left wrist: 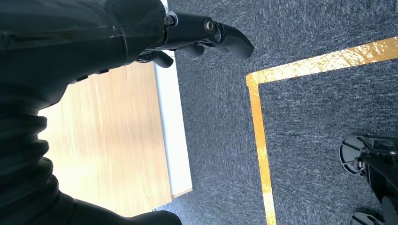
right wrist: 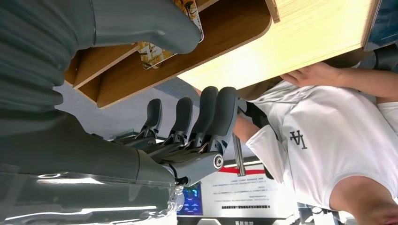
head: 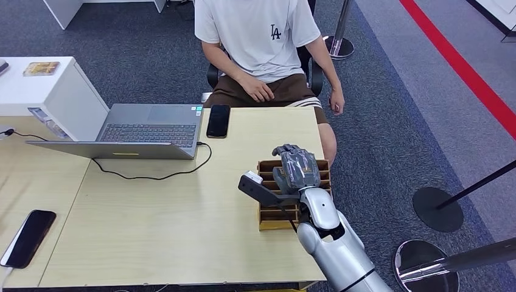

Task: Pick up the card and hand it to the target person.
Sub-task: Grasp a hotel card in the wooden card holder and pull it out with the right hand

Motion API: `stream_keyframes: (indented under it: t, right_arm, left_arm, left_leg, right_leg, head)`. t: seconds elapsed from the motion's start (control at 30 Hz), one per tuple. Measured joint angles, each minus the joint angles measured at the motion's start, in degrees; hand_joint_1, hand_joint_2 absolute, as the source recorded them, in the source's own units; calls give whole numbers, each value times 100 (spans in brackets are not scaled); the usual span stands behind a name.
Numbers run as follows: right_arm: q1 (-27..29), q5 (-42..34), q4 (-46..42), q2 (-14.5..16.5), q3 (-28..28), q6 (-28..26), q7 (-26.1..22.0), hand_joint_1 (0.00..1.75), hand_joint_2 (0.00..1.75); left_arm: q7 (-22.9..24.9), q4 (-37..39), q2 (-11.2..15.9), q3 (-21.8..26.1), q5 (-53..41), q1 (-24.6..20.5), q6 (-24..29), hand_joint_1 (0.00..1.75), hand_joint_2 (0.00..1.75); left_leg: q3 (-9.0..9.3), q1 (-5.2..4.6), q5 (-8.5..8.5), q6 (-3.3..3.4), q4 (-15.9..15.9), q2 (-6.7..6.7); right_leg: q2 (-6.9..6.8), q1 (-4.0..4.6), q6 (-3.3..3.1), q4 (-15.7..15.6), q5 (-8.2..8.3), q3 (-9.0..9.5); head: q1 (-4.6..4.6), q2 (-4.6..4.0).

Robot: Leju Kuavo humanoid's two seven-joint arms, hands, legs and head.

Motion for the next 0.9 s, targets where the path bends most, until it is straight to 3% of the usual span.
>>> stream_keyframes:
  t: [0.9]
  right_arm:
    - [561,-15,-586,-144,-8,20,170,80,175]
  left_arm:
    - [-28,0,-2,1,3,3,0,0,175]
  left_leg:
    - [1,0,0,0,0,1]
  right_leg:
    - [1,0,0,0,0,-2]
  head:
    - [0,0]
